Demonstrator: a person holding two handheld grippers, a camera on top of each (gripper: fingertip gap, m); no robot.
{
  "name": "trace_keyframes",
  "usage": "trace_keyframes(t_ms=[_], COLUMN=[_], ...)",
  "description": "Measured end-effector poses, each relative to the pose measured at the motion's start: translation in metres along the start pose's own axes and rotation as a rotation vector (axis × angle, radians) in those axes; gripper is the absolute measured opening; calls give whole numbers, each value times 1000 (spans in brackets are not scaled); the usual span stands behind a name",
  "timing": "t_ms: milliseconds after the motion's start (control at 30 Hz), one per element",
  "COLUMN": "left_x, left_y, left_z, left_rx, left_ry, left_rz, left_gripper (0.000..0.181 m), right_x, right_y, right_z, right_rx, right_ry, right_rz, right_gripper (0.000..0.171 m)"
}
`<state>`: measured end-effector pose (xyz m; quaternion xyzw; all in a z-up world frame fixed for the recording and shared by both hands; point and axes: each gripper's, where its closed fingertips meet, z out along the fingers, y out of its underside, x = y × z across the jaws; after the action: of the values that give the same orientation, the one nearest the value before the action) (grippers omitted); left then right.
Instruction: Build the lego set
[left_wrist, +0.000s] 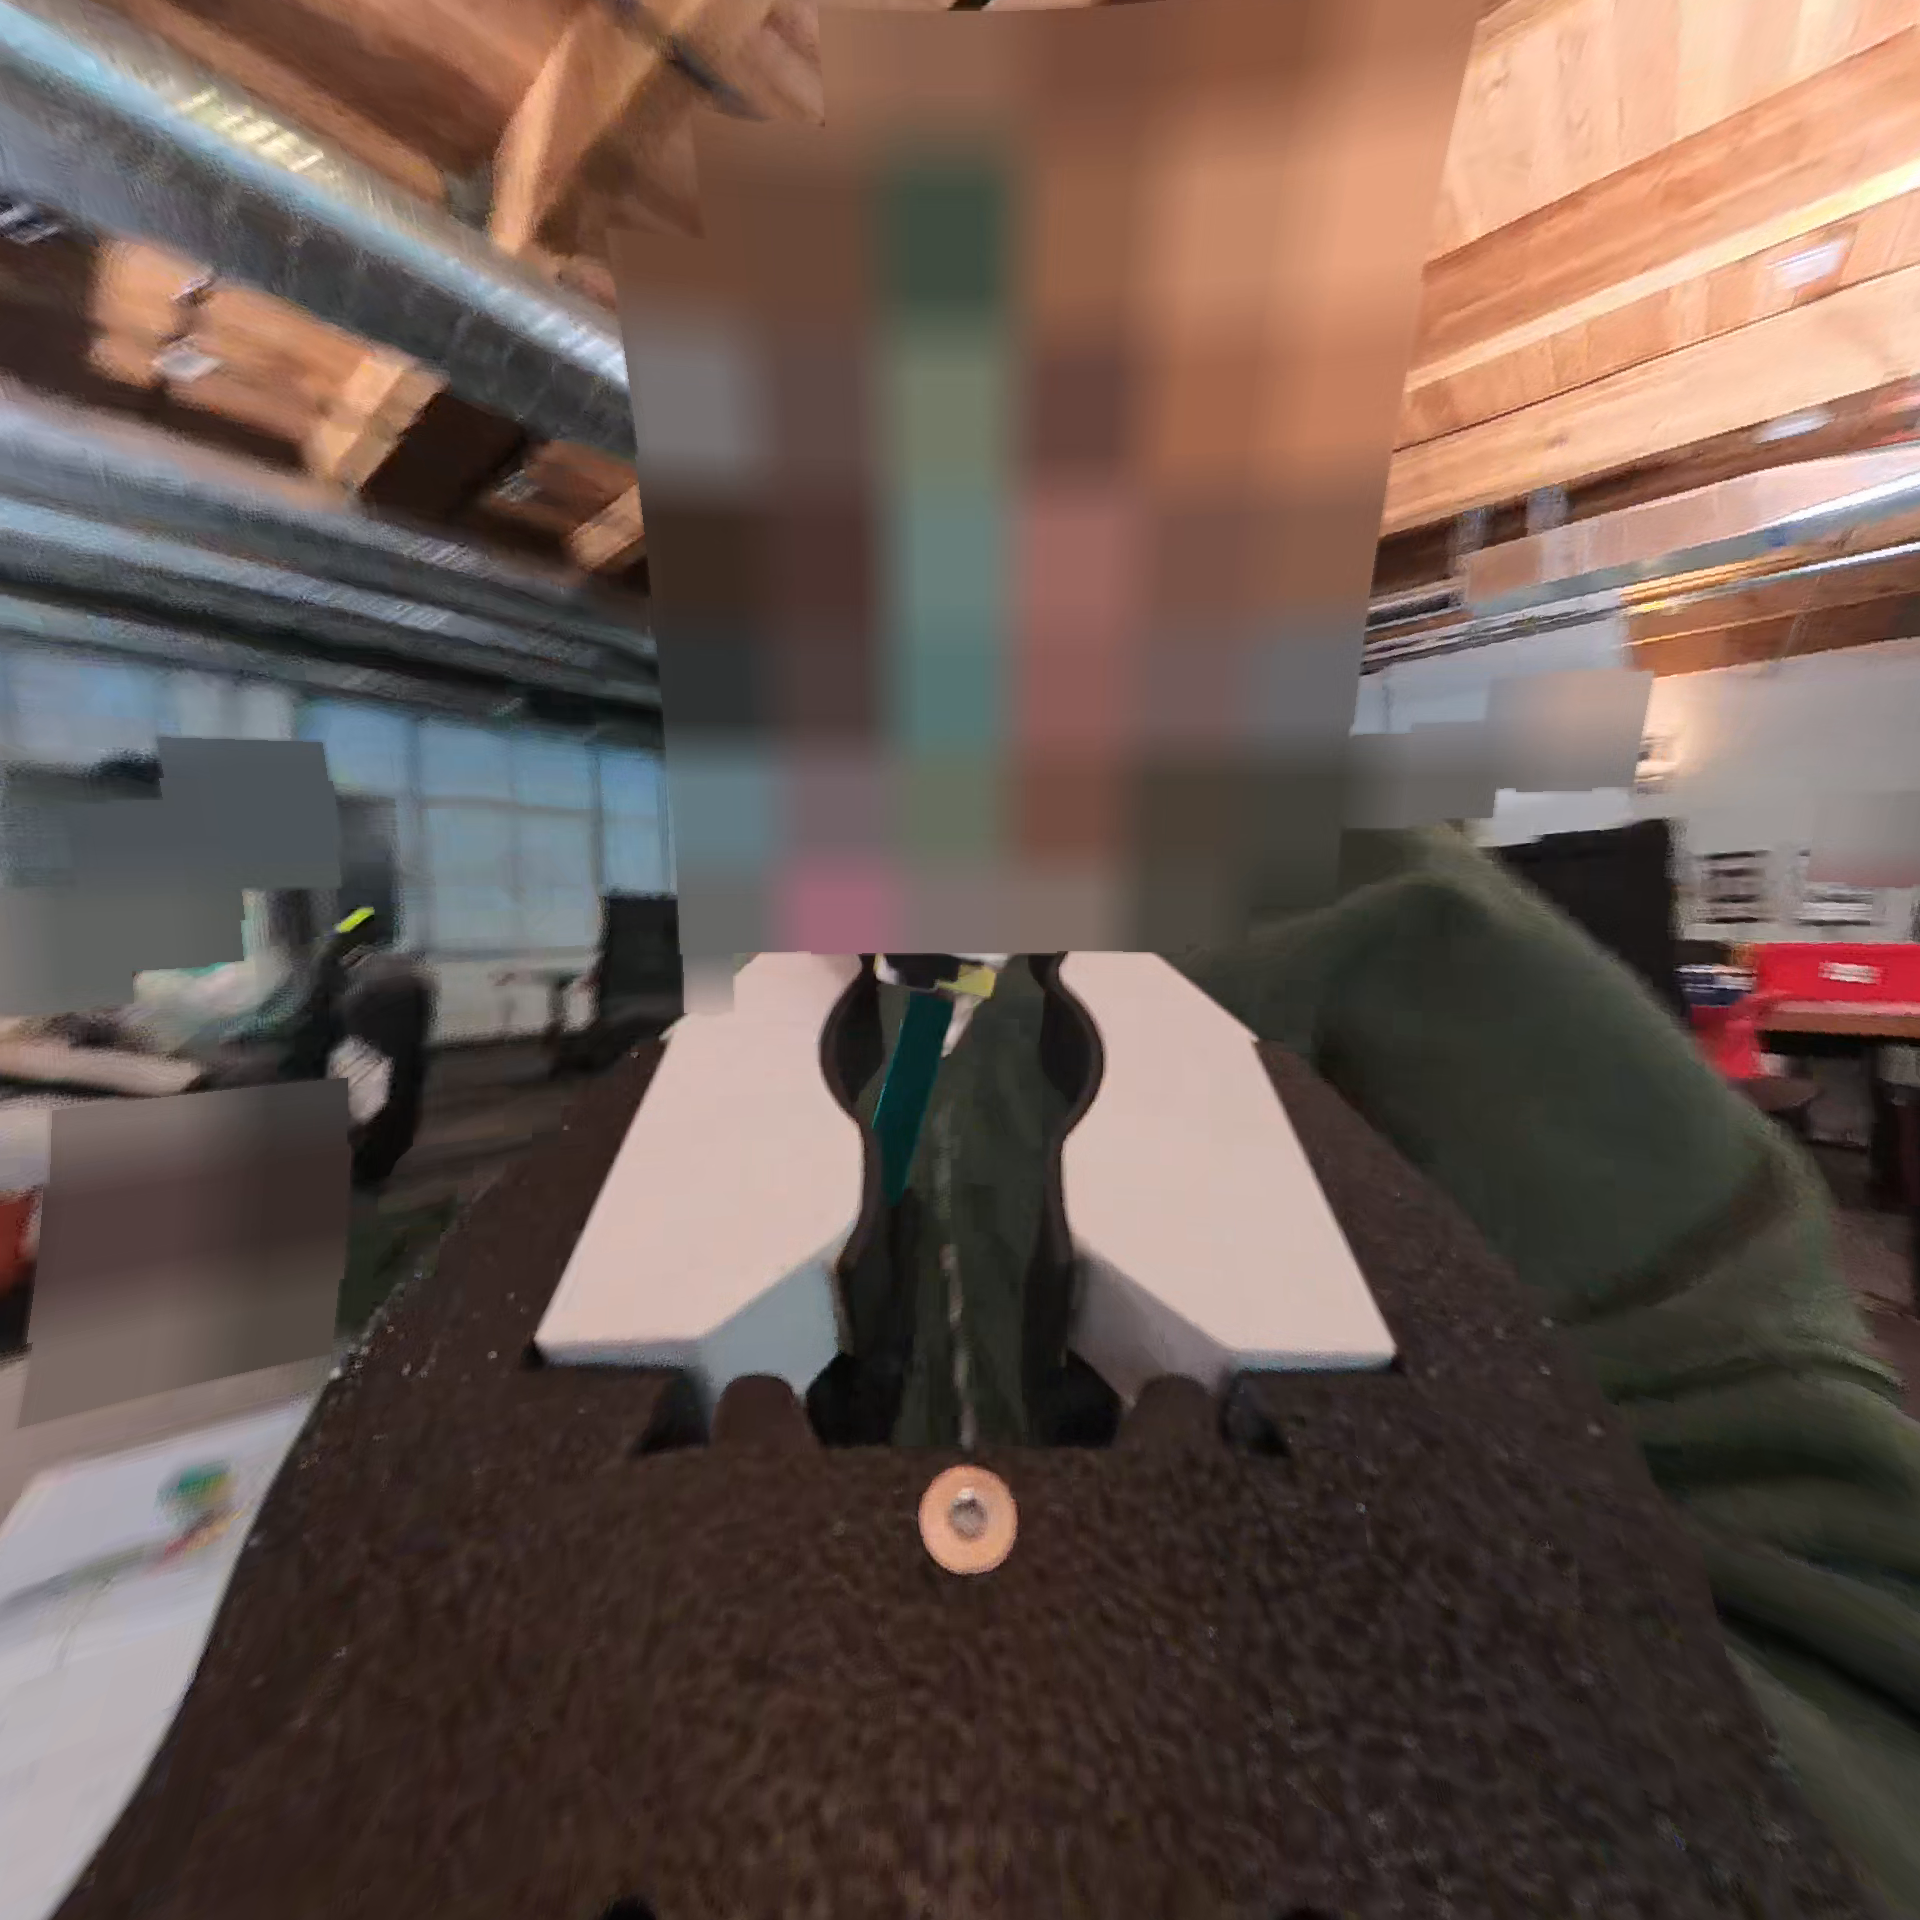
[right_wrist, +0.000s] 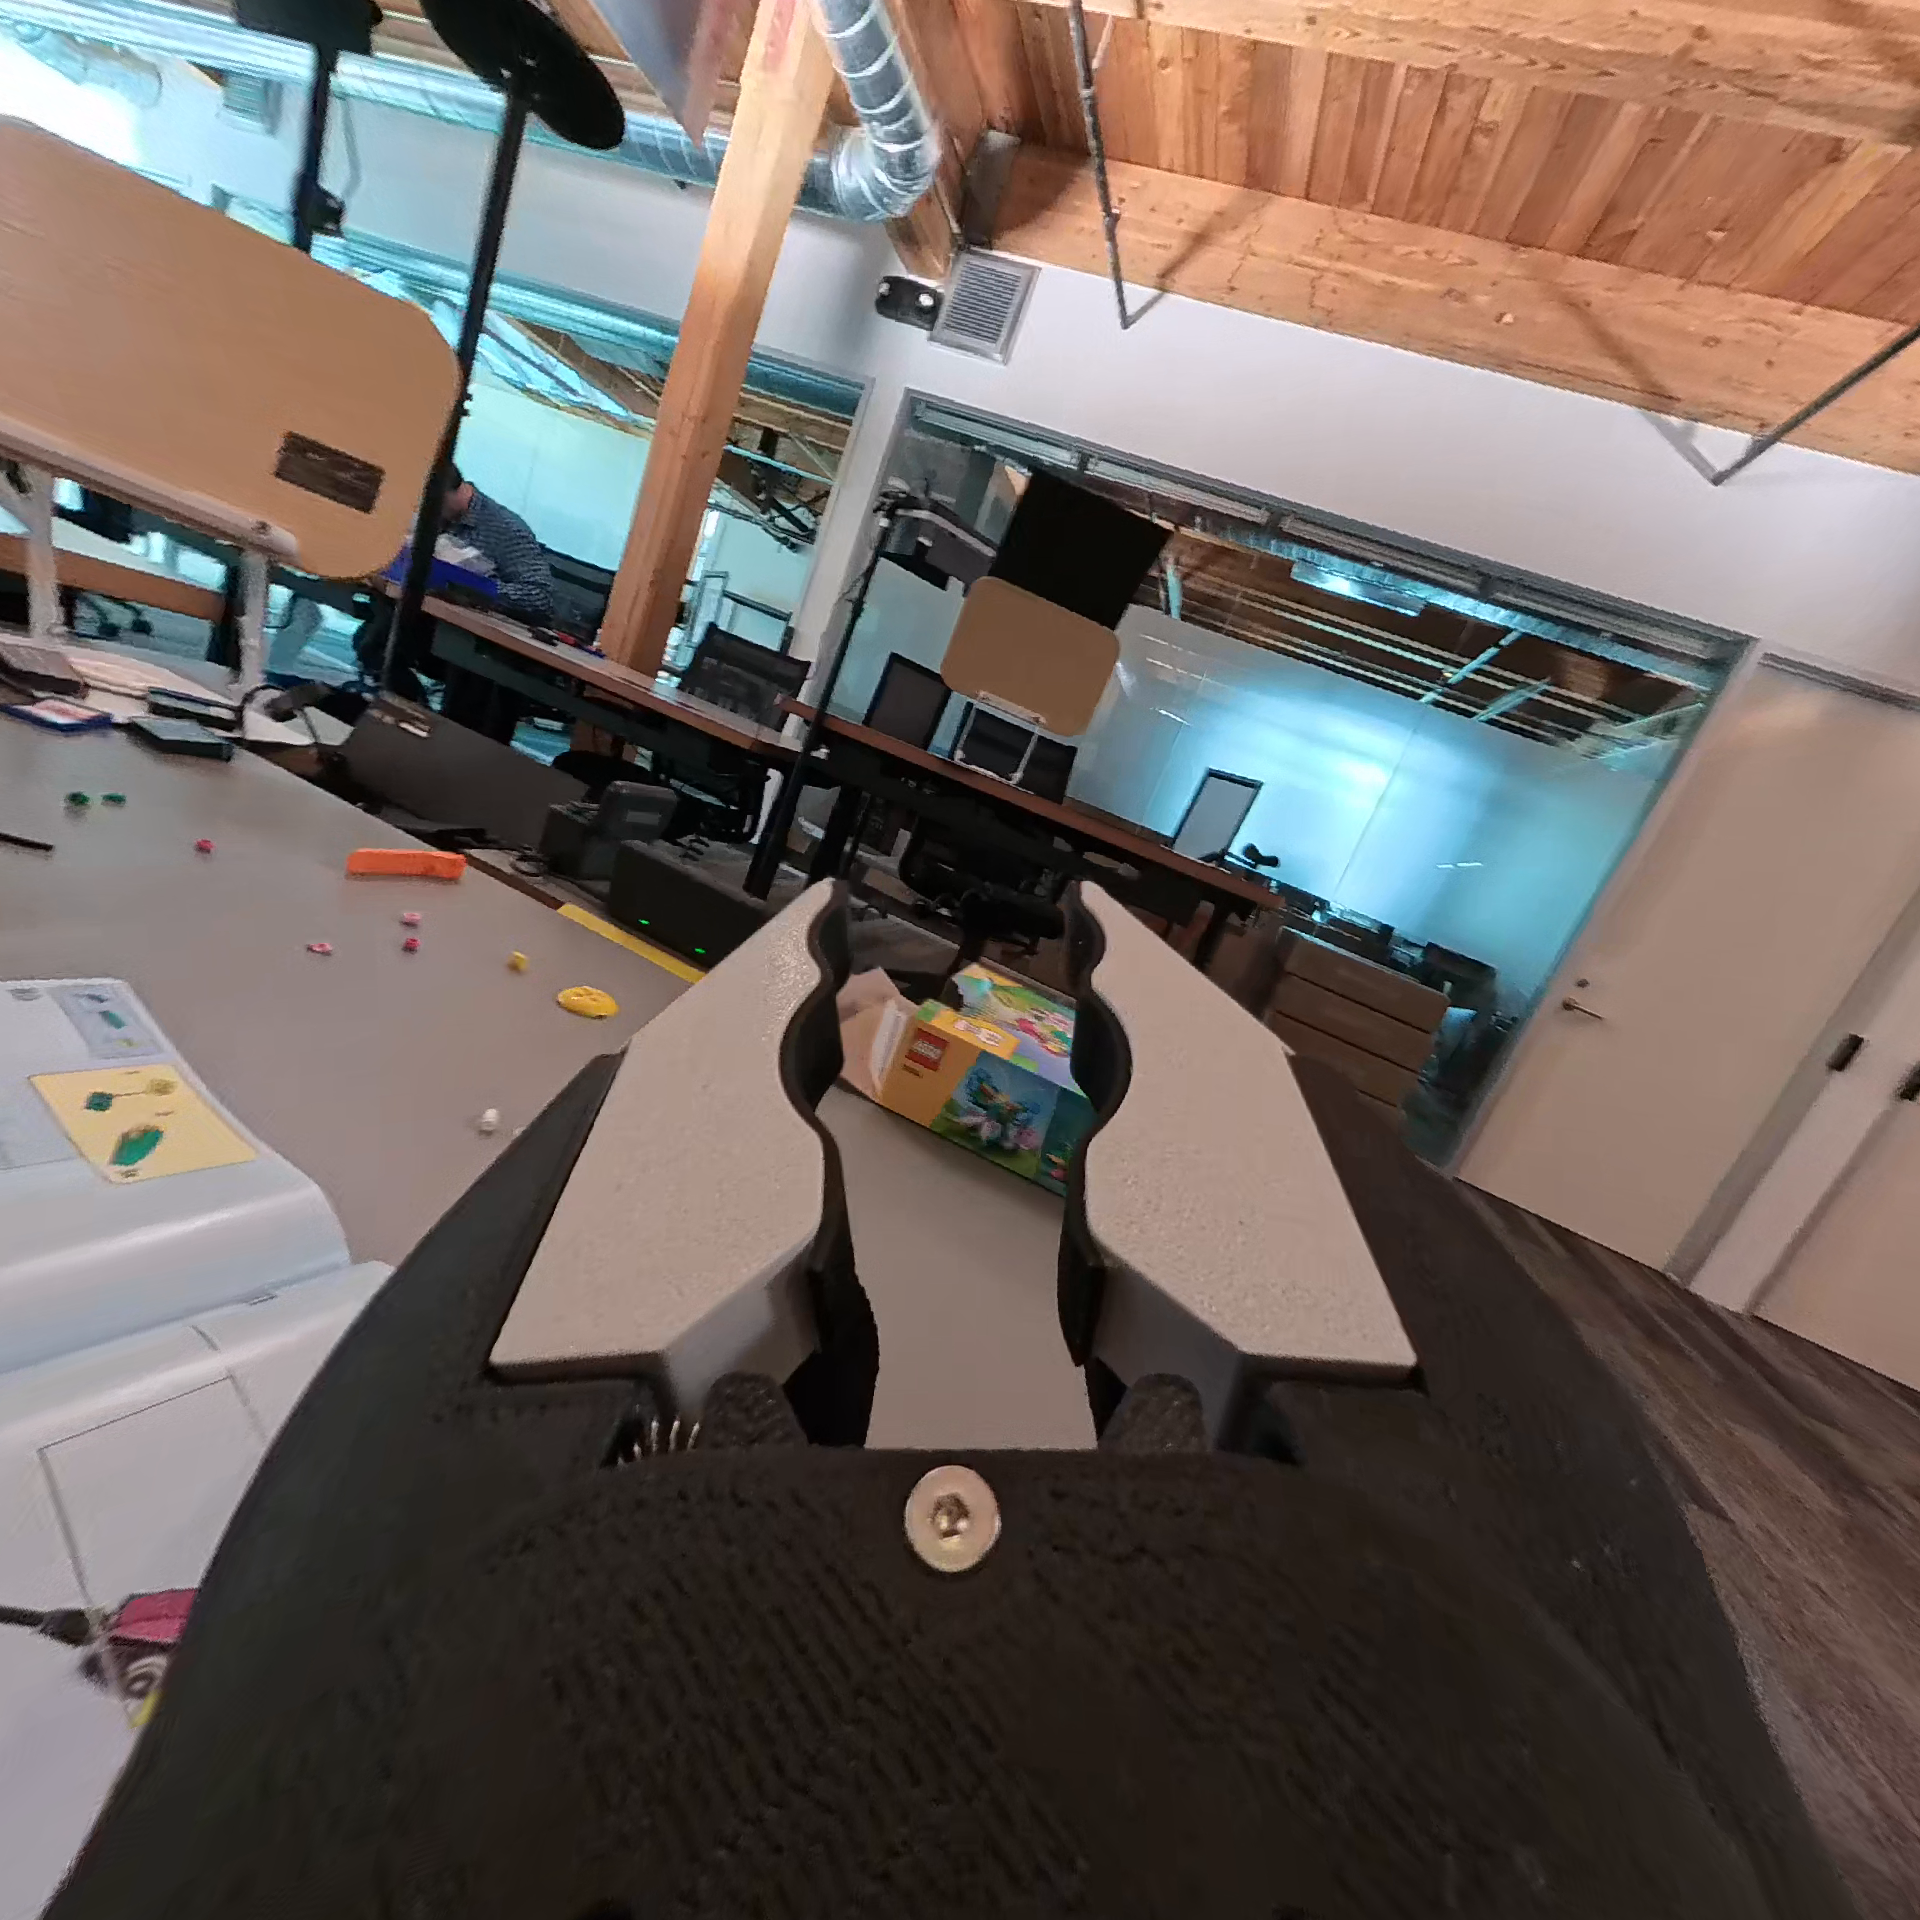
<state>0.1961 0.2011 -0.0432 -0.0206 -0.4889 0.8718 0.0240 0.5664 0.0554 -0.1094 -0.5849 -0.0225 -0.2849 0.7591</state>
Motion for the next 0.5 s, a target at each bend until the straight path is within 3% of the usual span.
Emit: trace_keyframes(t_ms=[33, 100, 200, 267, 367, 500], left_x=[-10, -26, -76, -85, -71, -38], left_y=[8, 28, 39, 42, 40, 40], left_z=[4, 12, 2, -14, -14, -4], left_rx=[-62, -198, -357, -461, -474, -451], left_ry=[-78, -217, -677, -891, -970, -919], left_rz=[2, 31, 240, 353, 455, 498], left_gripper=[23, 24, 23, 23, 23, 23], right_x=[-7, -27, -58, -75, -120, -205], right_y=[-3, -8, -15, -30, -81, -152], right_z=[1, 3, 6, 8, 7, -8], right_rx=[5, 3, 10, 27, 76, 72], right_ry=[-34, -139, -285, -359, -591, -978], right_rz=[-1, 6, 25, 69, 195, 259], right_gripper=[40, 40, 40, 40, 41, 52])
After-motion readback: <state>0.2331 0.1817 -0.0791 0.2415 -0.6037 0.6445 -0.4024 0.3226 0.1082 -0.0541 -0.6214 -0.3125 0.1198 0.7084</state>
